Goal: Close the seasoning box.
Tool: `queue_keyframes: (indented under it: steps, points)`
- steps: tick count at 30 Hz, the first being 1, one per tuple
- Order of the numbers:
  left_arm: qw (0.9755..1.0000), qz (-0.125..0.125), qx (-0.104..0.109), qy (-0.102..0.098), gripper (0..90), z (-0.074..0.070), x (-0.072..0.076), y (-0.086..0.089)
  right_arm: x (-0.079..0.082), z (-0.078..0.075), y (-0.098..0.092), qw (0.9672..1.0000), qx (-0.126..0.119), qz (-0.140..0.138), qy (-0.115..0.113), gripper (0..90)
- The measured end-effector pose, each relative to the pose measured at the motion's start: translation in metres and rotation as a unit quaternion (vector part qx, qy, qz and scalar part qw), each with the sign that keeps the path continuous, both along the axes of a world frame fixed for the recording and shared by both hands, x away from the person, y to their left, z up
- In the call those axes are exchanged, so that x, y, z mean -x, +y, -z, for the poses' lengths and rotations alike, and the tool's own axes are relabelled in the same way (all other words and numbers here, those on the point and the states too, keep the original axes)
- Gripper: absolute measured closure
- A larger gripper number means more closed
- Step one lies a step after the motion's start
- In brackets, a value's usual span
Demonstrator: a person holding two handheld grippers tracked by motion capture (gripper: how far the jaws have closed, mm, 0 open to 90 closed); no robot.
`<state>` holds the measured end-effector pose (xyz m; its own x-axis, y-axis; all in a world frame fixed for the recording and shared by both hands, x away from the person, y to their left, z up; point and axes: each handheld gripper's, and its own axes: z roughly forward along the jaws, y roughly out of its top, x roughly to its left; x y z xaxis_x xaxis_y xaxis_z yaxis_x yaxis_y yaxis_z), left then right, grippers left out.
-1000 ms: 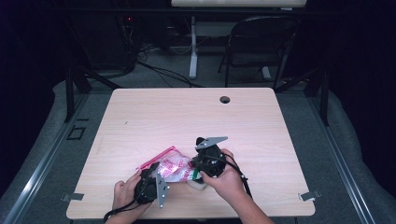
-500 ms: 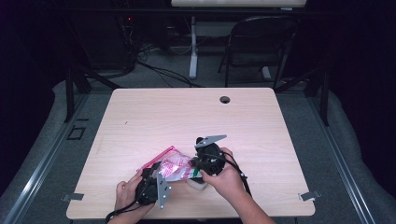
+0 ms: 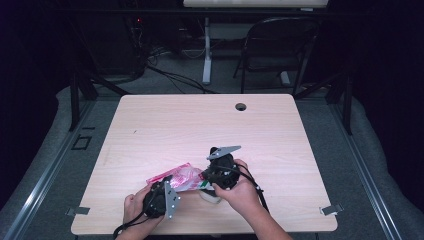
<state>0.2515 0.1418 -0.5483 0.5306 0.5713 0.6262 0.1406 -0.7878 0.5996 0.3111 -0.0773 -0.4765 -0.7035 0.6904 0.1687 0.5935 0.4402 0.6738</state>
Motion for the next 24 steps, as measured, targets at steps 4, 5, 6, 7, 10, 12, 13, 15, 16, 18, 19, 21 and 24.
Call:
queue_keyframes:
  steps: [4, 5, 6, 7, 10, 12, 13, 15, 16, 18, 19, 21, 24]
  points:
    - [0.9997, 0.002, 0.023, 0.008, 82.7, 0.0, -0.002, 0.003, 0.0, -0.004, -0.005, 0.9995, -0.03, -0.002, 0.0, 78.3]
    - [0.9996, 0.001, 0.028, 0.01, 83.0, 0.0, -0.003, 0.003, 0.0, -0.005, -0.005, 0.9994, -0.034, 0.001, -0.002, 77.5]
    - [0.9995, 0.001, 0.03, 0.011, 83.3, 0.0, -0.003, 0.004, 0.001, -0.005, -0.005, 0.9994, -0.034, 0.002, -0.004, 75.3]
    - [0.9993, 0.001, 0.035, 0.014, 83.6, 0.0, -0.003, 0.004, 0.001, -0.005, -0.005, 0.9993, -0.036, 0.003, -0.005, 74.0]
    - [0.9992, 0.002, 0.037, 0.018, 84.6, 0.0, -0.004, 0.005, 0.002, -0.006, -0.006, 0.9991, -0.04, 0.004, -0.012, 69.5]
    - [0.9988, 0.002, 0.043, 0.022, 85.0, 0.0, -0.004, 0.006, 0.002, -0.007, -0.006, 0.9989, -0.044, 0.006, -0.014, 66.6]
    - [0.9986, 0.002, 0.048, 0.025, 85.1, 0.001, -0.004, 0.007, 0.002, -0.007, -0.007, 0.999, -0.043, 0.005, -0.015, 65.8]
    - [0.9977, 0.002, 0.059, 0.033, 85.7, 0.0, -0.006, 0.008, 0.002, -0.008, -0.008, 0.9986, -0.049, 0.009, -0.017, 64.1]
    - [0.9977, 0.002, 0.059, 0.034, 85.9, 0.0, -0.006, 0.008, 0.002, -0.009, -0.009, 0.9985, -0.051, 0.01, -0.019, 63.0]
    - [0.9968, 0.001, 0.068, 0.041, 86.3, 0.0, -0.007, 0.01, 0.002, -0.01, -0.01, 0.998, -0.058, 0.012, -0.021, 61.5]
    - [0.9961, 0.0, 0.076, 0.045, 86.4, 0.001, -0.007, 0.01, 0.002, -0.012, -0.011, 0.9979, -0.059, 0.012, -0.024, 60.4]
    - [0.9949, -0.001, 0.086, 0.053, 86.5, 0.001, -0.009, 0.013, 0.002, -0.015, -0.013, 0.9973, -0.065, 0.013, -0.031, 57.7]
    - [0.9915, -0.004, 0.11, 0.069, 86.5, 0.001, -0.012, 0.017, 0.002, -0.019, -0.016, 0.9961, -0.074, 0.014, -0.045, 55.1]
